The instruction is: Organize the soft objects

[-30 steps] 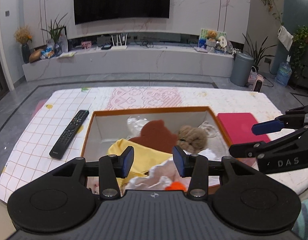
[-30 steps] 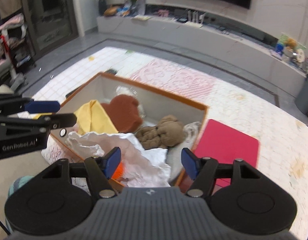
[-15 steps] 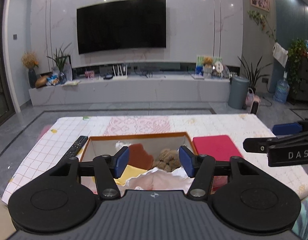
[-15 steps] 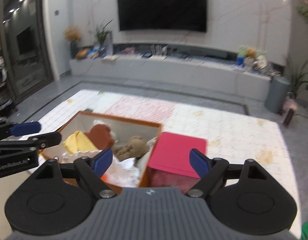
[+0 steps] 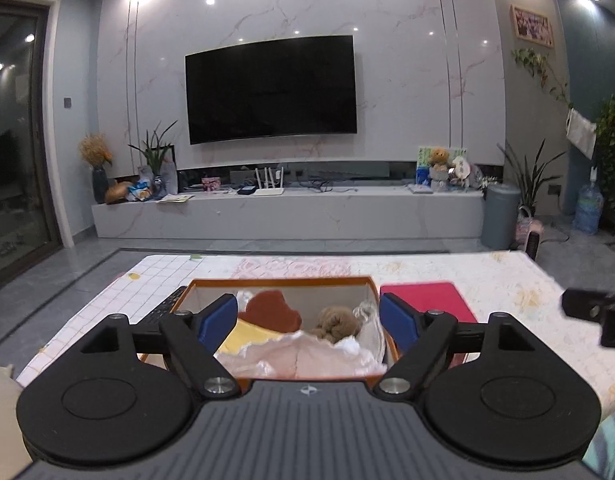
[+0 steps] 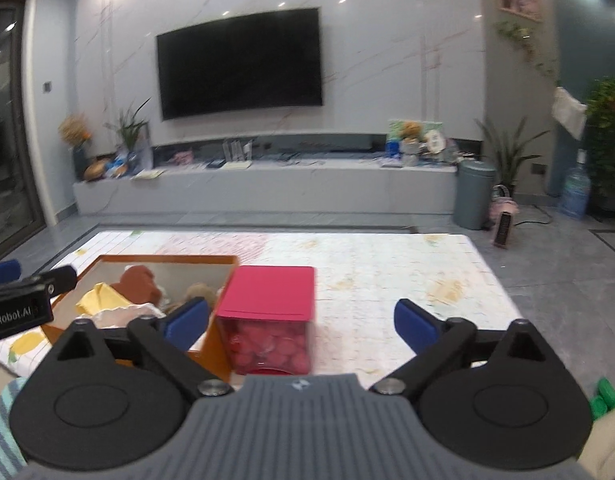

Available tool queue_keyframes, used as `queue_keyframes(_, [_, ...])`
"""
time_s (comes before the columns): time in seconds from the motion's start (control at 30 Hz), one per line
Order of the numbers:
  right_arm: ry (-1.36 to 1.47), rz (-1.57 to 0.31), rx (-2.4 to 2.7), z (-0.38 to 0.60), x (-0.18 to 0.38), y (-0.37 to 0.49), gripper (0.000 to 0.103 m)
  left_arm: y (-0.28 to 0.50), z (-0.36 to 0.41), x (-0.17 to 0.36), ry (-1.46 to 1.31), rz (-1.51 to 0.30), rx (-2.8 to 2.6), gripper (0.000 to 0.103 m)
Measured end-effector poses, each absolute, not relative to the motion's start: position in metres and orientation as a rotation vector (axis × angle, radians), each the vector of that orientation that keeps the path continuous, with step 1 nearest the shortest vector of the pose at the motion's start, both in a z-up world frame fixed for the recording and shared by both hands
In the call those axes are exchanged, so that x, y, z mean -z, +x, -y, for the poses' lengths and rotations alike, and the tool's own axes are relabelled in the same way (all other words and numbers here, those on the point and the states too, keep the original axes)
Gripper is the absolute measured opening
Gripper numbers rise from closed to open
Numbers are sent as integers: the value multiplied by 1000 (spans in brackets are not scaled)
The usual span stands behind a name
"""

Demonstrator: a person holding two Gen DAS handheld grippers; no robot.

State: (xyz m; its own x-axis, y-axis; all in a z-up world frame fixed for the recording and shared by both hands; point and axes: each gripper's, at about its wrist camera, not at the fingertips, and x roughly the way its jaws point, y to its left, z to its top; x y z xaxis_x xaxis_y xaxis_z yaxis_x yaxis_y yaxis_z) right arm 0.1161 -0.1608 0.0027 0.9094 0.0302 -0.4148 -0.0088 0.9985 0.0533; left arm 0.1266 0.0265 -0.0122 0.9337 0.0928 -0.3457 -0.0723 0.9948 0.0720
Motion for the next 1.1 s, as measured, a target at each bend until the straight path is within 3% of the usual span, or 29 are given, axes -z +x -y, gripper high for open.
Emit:
queue_keyframes(0.27, [81, -412, 24, 177, 24, 93, 100, 119, -13, 41, 53, -363, -85, 99])
queue_keyframes(0.47, [39, -469, 29, 172, 49, 96, 100, 123, -14, 66, 31, -489, -75, 99])
queue_keyframes(1.1, [85, -530, 48, 174, 67, 91, 100, 110, -16, 70, 33, -496, -65, 99])
